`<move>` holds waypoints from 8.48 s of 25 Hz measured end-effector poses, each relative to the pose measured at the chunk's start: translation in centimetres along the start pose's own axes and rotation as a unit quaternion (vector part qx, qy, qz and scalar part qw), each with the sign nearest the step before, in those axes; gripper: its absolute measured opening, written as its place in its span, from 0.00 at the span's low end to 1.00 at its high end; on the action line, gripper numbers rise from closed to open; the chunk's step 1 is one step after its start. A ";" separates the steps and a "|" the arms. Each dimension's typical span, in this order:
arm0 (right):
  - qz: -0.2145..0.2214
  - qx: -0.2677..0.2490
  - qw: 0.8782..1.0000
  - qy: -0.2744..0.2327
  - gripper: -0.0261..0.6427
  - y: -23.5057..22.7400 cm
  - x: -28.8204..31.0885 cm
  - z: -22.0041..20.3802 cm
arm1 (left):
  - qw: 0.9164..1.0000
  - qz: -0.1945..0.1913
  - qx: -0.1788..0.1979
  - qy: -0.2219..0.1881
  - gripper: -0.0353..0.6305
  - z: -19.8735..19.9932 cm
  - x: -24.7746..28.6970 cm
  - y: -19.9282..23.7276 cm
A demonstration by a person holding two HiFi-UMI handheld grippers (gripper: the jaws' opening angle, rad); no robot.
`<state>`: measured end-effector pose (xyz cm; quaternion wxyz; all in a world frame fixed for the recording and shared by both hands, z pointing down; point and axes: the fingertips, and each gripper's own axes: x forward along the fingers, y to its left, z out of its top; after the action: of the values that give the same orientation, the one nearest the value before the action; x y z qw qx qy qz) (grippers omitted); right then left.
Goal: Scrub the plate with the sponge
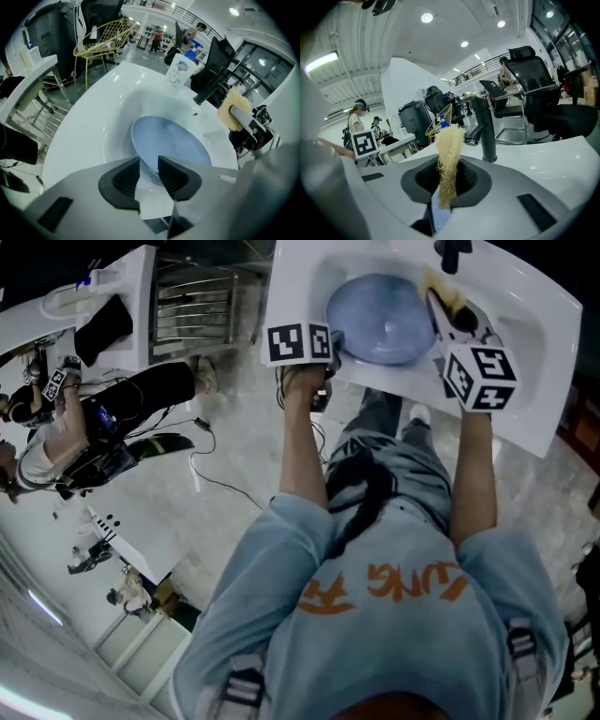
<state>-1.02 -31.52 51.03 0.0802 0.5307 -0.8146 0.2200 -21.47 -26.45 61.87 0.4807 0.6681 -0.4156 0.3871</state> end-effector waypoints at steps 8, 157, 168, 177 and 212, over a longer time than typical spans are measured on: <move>-0.016 0.013 1.000 0.002 0.09 -1.4 1.0 0.3 | 0.994 -0.025 -0.053 0.097 0.24 0.0 1.4 0.6; 0.200 -0.072 0.973 0.088 0.09 16.7 -11.5 -5.3 | 0.941 -0.157 -0.093 -0.286 0.12 -6.5 -11.2 -11.2; 0.164 -0.066 0.967 0.183 0.10 15.4 -11.4 -9.4 | 0.931 -0.166 -0.111 -0.305 0.12 -7.4 -12.6 -9.9; 0.059 -0.027 0.982 0.178 0.10 6.8 -11.3 -9.6 | 0.939 -0.147 -0.109 -0.291 0.12 -7.0 -11.9 -9.0; 0.259 -0.065 0.932 0.244 0.09 16.2 -12.7 -11.7 | 0.917 -0.098 -0.127 -0.365 0.12 -6.7 -16.5 -4.9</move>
<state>-11.41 -10.33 52.41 0.2512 0.2254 -0.8913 0.3027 -23.57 -16.02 46.75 0.4124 0.7335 -0.5401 0.0111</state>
